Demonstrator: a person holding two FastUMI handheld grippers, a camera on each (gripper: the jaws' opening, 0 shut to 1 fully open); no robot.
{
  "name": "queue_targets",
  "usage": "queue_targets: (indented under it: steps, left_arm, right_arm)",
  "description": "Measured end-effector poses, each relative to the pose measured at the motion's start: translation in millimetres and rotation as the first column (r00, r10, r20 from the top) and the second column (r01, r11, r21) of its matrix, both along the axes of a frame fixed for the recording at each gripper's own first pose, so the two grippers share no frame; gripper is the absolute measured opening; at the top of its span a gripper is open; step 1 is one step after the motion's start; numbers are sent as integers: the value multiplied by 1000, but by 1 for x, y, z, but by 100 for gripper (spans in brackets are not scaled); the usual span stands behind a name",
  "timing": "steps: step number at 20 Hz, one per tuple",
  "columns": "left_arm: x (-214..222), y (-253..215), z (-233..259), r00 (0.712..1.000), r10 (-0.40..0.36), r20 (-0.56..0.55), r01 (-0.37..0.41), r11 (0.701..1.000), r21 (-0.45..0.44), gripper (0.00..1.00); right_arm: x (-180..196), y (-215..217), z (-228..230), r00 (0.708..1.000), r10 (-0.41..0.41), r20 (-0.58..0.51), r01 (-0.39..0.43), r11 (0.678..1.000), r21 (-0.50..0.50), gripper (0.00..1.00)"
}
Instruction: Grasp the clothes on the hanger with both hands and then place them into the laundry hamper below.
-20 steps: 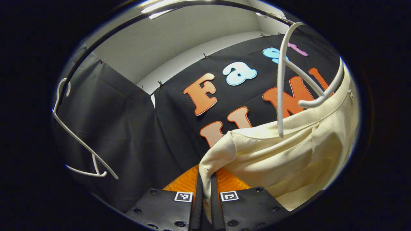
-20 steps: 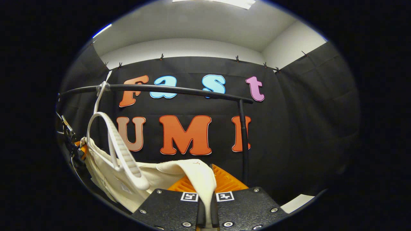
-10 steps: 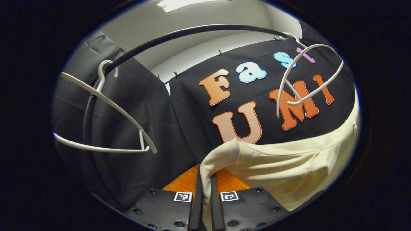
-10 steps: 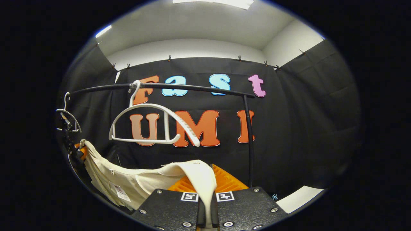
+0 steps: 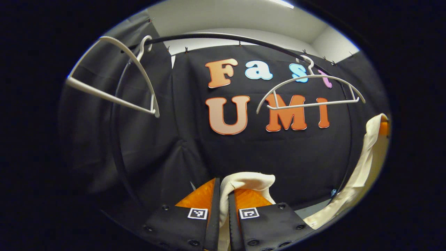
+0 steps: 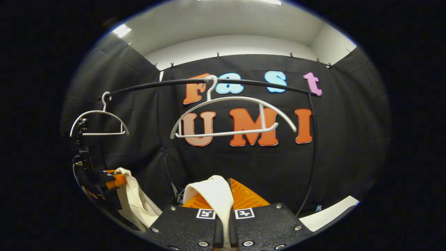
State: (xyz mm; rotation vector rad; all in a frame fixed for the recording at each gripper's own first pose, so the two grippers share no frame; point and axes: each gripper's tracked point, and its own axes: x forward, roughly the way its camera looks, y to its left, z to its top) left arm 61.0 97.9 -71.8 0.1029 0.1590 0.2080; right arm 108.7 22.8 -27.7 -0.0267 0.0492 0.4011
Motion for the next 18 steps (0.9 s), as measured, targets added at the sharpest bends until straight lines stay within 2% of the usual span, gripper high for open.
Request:
queue_targets:
  steps: [3,5,7,8,9,12,14,18]
  left_arm:
    - [2,-15,-2,1000,-27,-15,26,997,-74,18]
    - [8,-30,-1,998,-62,-24,59,991,-123,18]
    - [14,-39,7,996,-88,-6,85,981,-171,18]
    - [16,-39,13,996,-93,17,94,980,-177,20]
    - [18,-39,12,995,-95,21,97,980,-173,18]
    - [16,-39,-43,988,-103,-111,84,983,-163,18]
    - [11,-39,-87,977,-108,-184,75,981,-177,18]
    - [1,-45,-131,948,-141,-286,89,978,-188,18]
  right_arm:
    - [-4,61,-5,992,121,-21,-120,993,14,6]
    - [-2,89,1,986,169,-15,-168,986,10,6]
    - [3,103,10,984,179,7,-179,984,18,6]
    - [6,102,15,984,175,28,-175,984,30,6]
    - [11,102,10,987,158,34,-159,987,31,6]
    - [28,97,-53,992,90,-83,-94,995,-40,8]
    - [33,102,-99,981,93,-170,-101,994,-43,8]
    - [31,100,-162,959,73,-274,-98,992,-80,8]
